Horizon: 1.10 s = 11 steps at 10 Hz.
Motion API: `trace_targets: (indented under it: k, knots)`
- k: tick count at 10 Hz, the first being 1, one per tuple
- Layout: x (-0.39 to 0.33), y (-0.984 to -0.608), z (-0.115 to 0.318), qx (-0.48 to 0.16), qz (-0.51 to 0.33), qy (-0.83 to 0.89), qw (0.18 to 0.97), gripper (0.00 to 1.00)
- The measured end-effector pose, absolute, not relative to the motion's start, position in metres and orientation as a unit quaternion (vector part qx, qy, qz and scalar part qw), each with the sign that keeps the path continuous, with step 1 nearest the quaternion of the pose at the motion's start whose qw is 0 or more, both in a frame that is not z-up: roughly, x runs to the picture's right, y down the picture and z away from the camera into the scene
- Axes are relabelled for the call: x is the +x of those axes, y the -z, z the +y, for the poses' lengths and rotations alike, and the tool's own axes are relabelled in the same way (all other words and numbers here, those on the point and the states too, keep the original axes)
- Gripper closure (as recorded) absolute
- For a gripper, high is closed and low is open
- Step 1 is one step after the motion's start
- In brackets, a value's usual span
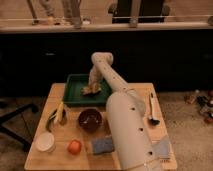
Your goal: Wipe tray with eraser
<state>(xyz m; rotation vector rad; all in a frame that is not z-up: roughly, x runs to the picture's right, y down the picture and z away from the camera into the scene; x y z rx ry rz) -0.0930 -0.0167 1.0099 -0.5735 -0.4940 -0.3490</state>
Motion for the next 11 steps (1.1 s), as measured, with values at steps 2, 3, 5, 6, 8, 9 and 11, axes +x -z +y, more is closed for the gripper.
trace_targets:
  k: [2,3,5,6,8,9,11]
  knots:
    - [-0.124,-1.016,-0.01,-0.288,-0.267,0.179,0.902,1.0]
    - [-0.13,-1.013,-0.002,-0.291,-0.275,0.186,0.897,1.0]
    - [-0.128,-0.992,0.02,-0.295,-0.287,0.193,0.891,1.0]
    - [-0.122,-0.981,0.028,-0.294,-0.292,0.193,0.889,1.0]
    - [-0.106,-0.967,0.037,-0.291,-0.298,0.186,0.89,1.0]
    - [-0.1,-0.964,0.039,-0.293,-0.299,0.183,0.89,1.0]
    - [-0.079,-0.966,0.036,-0.292,-0.294,0.166,0.895,1.0]
